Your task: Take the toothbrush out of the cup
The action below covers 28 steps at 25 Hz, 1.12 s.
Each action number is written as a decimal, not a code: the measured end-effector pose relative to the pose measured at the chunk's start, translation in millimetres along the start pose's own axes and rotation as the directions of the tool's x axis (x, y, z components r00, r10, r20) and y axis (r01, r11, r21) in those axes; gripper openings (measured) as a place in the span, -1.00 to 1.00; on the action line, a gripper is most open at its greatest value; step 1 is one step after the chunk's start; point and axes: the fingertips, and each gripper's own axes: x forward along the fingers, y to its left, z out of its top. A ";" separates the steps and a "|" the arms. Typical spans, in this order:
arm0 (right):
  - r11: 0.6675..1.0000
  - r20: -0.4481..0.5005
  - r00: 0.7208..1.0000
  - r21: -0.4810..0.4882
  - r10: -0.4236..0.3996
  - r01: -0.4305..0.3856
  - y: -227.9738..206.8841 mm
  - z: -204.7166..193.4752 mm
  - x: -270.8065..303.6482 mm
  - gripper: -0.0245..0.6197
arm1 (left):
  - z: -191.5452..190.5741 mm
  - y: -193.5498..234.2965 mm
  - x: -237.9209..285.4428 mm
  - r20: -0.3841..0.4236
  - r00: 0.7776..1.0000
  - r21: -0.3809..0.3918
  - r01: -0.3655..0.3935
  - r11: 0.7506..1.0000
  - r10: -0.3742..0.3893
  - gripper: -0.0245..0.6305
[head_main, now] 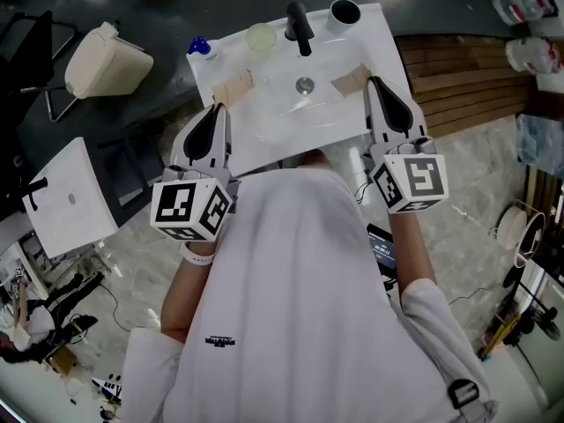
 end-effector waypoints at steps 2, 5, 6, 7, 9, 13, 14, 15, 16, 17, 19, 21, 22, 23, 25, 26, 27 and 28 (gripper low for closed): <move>1.000 -0.001 1.000 -0.005 0.015 -0.015 2.7 -1.2 1.3 -0.89 | 0.1 1.4 0.0 0.003 1.000 -0.005 0.001 1.000 -0.001 -0.91; 0.999 0.003 1.000 -0.022 0.027 -0.027 5.8 0.0 -3.1 -0.89 | -1.0 -2.0 -1.9 0.007 1.000 -0.003 -0.005 1.000 0.005 -0.91; 0.999 0.004 1.000 -0.025 0.028 -0.028 5.9 1.1 -5.1 -0.89 | -1.5 -4.1 -1.9 0.006 1.000 -0.003 -0.004 1.000 0.004 -0.91; 0.999 0.006 1.000 -0.025 0.029 -0.029 5.9 2.3 -6.5 -0.89 | -1.7 -5.7 -1.9 0.005 1.000 -0.002 -0.003 1.000 0.003 -0.91; 0.999 0.011 0.999 -0.023 0.032 -0.031 6.5 3.6 -8.1 -0.89 | -1.9 -7.0 -2.3 0.004 1.000 0.000 -0.003 1.000 0.003 -0.91; 0.999 0.018 0.999 -0.015 0.031 -0.031 5.2 4.2 -11.0 -0.89 | -1.9 -8.7 -2.7 0.004 1.000 -0.001 -0.006 1.000 0.006 -0.91; 1.000 0.018 0.999 -0.007 0.029 -0.029 3.8 3.8 -11.4 -0.89 | -1.9 -9.5 -2.6 0.004 1.000 -0.002 -0.007 1.000 0.007 -0.91; 1.000 0.019 0.999 0.004 0.026 -0.026 2.0 3.2 -11.4 -0.89 | -2.0 -10.3 -2.0 0.004 1.000 -0.004 -0.007 1.000 0.007 -0.91; 1.000 0.022 1.000 0.015 0.022 -0.022 -0.1 2.7 -11.2 -0.89 | -2.2 -11.1 -1.1 0.004 1.000 -0.007 -0.007 1.000 0.007 -0.91; 1.000 0.025 1.000 0.023 0.018 -0.018 -2.1 2.6 -11.1 -0.89 | -2.5 -12.0 -0.2 0.004 1.000 -0.009 -0.007 1.000 0.007 -0.91; 1.000 0.029 0.999 0.027 0.014 -0.015 -4.5 2.8 -11.3 -0.89 | -3.2 -13.8 0.9 0.003 1.000 -0.012 -0.006 1.000 0.006 -0.91; 1.000 0.027 0.999 0.021 0.017 -0.018 -4.7 2.7 -11.5 -0.89 | -3.5 -15.2 1.7 0.001 1.000 -0.011 -0.004 1.000 0.004 -0.91; 1.000 0.025 0.999 0.018 0.020 -0.021 -4.3 2.5 -11.7 -0.89 | -3.3 -15.9 2.2 0.000 1.000 -0.010 -0.002 1.000 0.002 -0.91; 1.000 0.023 0.999 0.015 0.023 -0.023 -3.8 2.3 -11.9 -0.89 | -2.9 -16.6 2.6 0.000 1.000 -0.008 -0.001 1.000 0.001 -0.91; 1.000 0.020 0.999 0.011 0.028 -0.028 -2.3 1.7 -12.6 -0.89 | -2.2 -17.8 3.2 0.001 1.000 -0.006 0.001 1.000 -0.001 -0.91; 1.000 0.020 0.999 0.010 0.030 -0.030 -1.6 1.4 -13.1 -0.89 | -2.1 -18.3 3.3 0.001 1.000 -0.005 0.001 1.000 -0.001 -0.91; 0.999 0.020 0.999 0.010 0.031 -0.031 -0.9 1.2 -13.7 -0.89 | -2.3 -18.9 3.3 0.001 1.000 -0.005 0.002 1.000 -0.002 -0.91; 0.999 0.020 0.999 0.010 0.031 -0.031 -0.2 0.9 -14.5 -0.89 | -2.7 -19.7 3.2 0.000 1.000 -0.006 0.003 1.000 -0.003 -0.91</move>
